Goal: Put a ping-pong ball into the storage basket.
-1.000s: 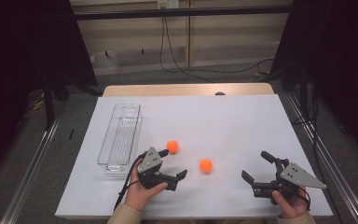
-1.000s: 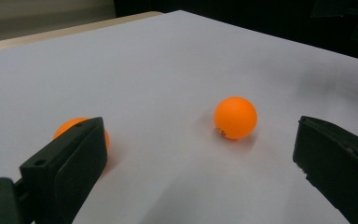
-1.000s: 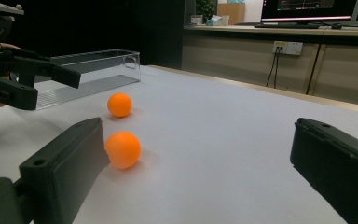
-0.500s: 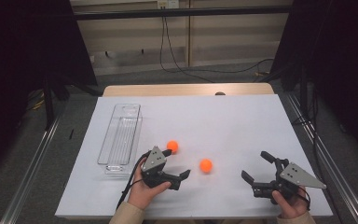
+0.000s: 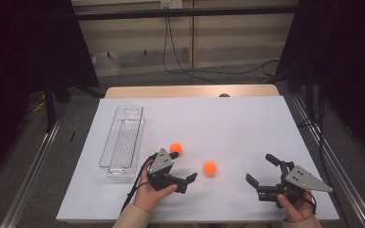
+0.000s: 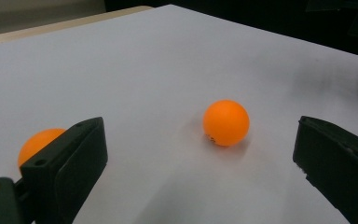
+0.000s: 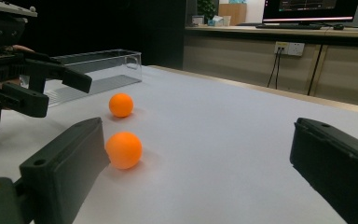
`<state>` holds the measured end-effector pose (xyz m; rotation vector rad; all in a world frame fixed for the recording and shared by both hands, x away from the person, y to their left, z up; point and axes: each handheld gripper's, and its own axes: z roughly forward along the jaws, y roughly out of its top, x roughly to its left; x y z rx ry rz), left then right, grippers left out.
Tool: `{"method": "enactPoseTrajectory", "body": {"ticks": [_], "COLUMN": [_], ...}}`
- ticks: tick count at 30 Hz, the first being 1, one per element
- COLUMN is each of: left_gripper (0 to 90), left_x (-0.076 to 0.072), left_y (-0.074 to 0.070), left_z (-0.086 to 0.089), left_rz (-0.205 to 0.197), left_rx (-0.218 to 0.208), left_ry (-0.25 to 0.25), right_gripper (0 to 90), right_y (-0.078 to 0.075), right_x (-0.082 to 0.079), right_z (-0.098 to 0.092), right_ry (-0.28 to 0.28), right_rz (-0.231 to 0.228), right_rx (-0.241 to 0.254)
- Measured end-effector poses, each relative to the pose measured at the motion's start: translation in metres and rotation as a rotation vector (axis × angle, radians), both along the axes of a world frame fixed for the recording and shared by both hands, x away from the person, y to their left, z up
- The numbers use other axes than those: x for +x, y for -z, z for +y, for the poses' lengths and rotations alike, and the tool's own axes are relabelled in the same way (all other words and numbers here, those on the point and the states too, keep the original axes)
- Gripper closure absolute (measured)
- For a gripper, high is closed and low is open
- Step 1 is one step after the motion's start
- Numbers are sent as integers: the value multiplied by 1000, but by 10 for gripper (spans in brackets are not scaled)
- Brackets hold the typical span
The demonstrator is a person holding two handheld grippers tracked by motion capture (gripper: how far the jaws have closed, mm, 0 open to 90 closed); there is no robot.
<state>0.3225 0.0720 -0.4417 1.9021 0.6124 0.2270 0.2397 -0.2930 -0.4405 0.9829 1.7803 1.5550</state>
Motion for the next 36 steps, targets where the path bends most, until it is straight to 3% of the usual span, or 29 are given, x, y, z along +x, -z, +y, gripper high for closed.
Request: {"method": "enactPoseTrajectory", "body": {"ticks": [23, 36], "left_gripper": [31, 32], "left_x": [3, 6], "left_y": [2, 4], "left_z": [-11, -17], "left_rz": [16, 27], "left_rx": [9, 37], "left_ry": [21, 25], "right_gripper": [26, 26], "right_y": [0, 0], "right_x": [0, 0], "right_z": [-1, -1], "right_ry": [0, -1], "right_rz": [-2, -1], "right_rx": [2, 3]}}
